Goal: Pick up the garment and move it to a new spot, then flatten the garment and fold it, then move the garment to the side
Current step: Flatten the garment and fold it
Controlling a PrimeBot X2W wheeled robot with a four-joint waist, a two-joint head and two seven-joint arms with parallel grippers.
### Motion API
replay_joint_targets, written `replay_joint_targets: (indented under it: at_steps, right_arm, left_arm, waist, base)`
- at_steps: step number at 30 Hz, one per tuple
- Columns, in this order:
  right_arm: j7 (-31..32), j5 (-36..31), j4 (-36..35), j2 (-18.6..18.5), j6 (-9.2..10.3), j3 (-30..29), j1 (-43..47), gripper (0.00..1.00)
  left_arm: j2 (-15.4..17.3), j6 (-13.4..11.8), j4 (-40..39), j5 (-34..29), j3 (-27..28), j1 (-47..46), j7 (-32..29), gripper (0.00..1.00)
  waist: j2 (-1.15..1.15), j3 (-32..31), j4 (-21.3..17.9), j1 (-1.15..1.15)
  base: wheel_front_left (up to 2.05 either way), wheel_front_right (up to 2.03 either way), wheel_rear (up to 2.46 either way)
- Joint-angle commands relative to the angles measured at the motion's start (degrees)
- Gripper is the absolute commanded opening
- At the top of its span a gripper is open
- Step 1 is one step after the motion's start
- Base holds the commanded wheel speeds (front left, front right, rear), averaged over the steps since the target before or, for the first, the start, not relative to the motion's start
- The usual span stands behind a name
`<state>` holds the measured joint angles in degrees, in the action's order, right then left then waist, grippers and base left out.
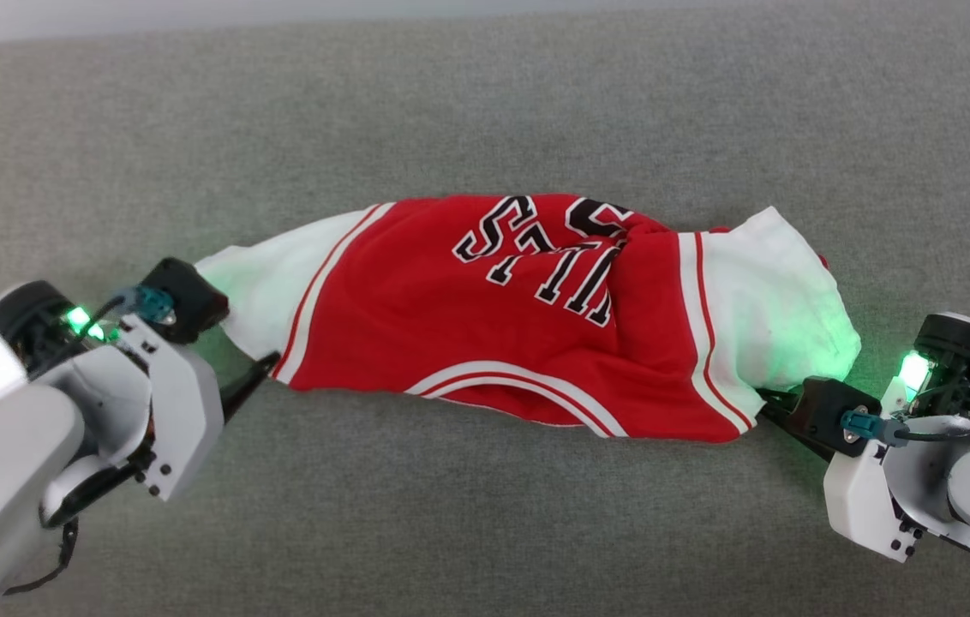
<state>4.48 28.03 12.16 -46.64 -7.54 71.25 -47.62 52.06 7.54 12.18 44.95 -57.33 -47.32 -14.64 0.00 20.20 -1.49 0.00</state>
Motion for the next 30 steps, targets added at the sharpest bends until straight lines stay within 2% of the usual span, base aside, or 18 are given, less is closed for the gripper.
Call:
replay_joint_targets:
  at_steps: [1, 5, 6, 7, 8, 9, 10, 11, 16, 22, 23, 24, 26, 27, 30]
  right_arm:
    - [0.8, -0.6, 1.8, -0.8, 0.11, 0.6, 0.4, 0.00]
    - [0.8, -0.8, 1.8, -0.3, 0.15, 0.2, -0.2, 0.00]
    - [0.8, -0.8, 1.8, -0.2, 0.16, 0.1, -0.1, 0.00]
    - [0.9, -0.9, 1.9, -0.1, 0.16, 0.0, -0.1, 0.00]
    - [0.9, -1.0, 2.0, 0.0, 0.16, -0.1, -0.1, 0.00]
    - [0.9, -1.0, 2.0, 0.2, 0.16, -0.2, -0.1, 0.00]
    - [0.7, -0.9, 2.2, 0.3, 0.16, -0.3, 0.0, 0.00]
    - [0.5, -0.9, 2.2, 0.5, 0.16, -0.6, 0.1, 0.00]
    - [-2.1, -0.2, 1.8, 0.8, 0.15, -4.1, 1.4, 0.00]
    - [-5.9, 3.4, -1.8, 0.0, 0.09, -13.6, 5.8, 0.00]
    - [-5.9, 3.4, -1.8, 0.0, 0.09, -13.6, 5.8, 0.00]
    - [-6.2, 4.0, -3.8, -1.3, 0.09, -17.1, 7.5, 0.00]
    - [-5.9, 4.8, -6.1, -2.3, 0.09, -20.9, 9.1, 0.00]
    - [-5.9, 4.8, -6.1, -2.3, 0.09, -20.9, 9.1, 0.00]
    - [-4.8, 6.9, -9.4, -3.3, 0.09, -27.4, 12.1, 0.00]
  left_arm:
    - [-0.2, -0.1, 0.9, 1.5, -2.0, -1.4, -0.6, 1.00]
    - [-1.2, -0.1, 3.2, 6.5, -8.5, -5.2, -1.7, 1.00]
    - [-1.4, -0.1, 3.6, 7.5, -10.2, -6.0, -2.2, 0.93]
    - [-1.5, -0.1, 4.2, 8.1, -11.5, -7.0, -2.0, 0.81]
    - [-1.8, -0.1, 4.8, 8.9, -12.5, -7.7, -1.6, 0.61]
    - [-2.1, -0.1, 5.3, 9.9, -13.3, -8.2, -1.1, 0.61]
    - [-2.2, -0.1, 5.6, 10.9, -14.0, -8.6, -0.8, 0.06]
    - [-2.3, -0.1, 6.0, 11.7, -14.6, -8.9, -0.5, 0.00]
    - [-1.5, -0.1, 7.3, 14.8, -15.7, -8.9, 2.8, 0.00]
    - [0.4, -0.1, 5.9, 21.7, -14.6, -8.7, 10.7, 0.00]
    - [0.4, -0.1, 5.9, 21.7, -14.6, -8.7, 10.7, 0.00]
    - [1.0, -0.1, 3.5, 25.4, -13.4, -8.3, 13.6, 0.00]
    - [2.0, -0.1, 0.3, 28.8, -12.0, -8.3, 16.2, 0.00]
    - [2.0, -0.1, 0.3, 28.8, -12.0, -8.3, 16.2, 0.00]
    - [3.1, -0.1, -3.9, 32.4, -10.3, -9.0, 18.9, 0.00]
  waist:
    - [0.00, 0.9, -0.5, 0.00]
    - [0.00, 1.9, -1.0, 0.00]
    - [0.00, 2.1, -1.1, 0.00]
    - [0.00, 2.2, -1.2, 0.00]
    - [0.00, 2.3, -1.2, 0.00]
    - [0.00, 2.4, -1.3, 0.00]
    - [0.00, 2.4, -1.4, 0.00]
    - [0.00, 2.3, -1.5, 0.00]
    - [0.00, 0.5, -1.8, 0.00]
    - [0.00, -2.8, -1.9, 0.00]
    - [0.00, -2.8, -1.9, 0.00]
    - [0.00, -3.6, -1.8, 0.00]
    - [0.00, -4.1, -1.8, 0.00]
    - [0.00, -4.1, -1.8, 0.00]
    - [0.00, -4.2, -1.5, 0.00]
  base:
    - [0.00, 0.00, 0.00]
    - [0.00, 0.00, 0.00]
    - [0.00, 0.00, 0.00]
    - [0.00, 0.00, 0.00]
    - [0.00, 0.00, 0.00]
    - [0.00, 0.00, 0.00]
    - [0.00, 0.00, 0.00]
    - [0.00, 0.00, 0.00]
    - [0.00, 0.00, 0.00]
    - [0.00, 0.00, 0.00]
    - [0.00, 0.00, 0.00]
    - [0.00, 0.00, 0.00]
    - [0.00, 0.00, 0.00]
    - [0.00, 0.00, 0.00]
    - [0.00, 0.00, 0.00]
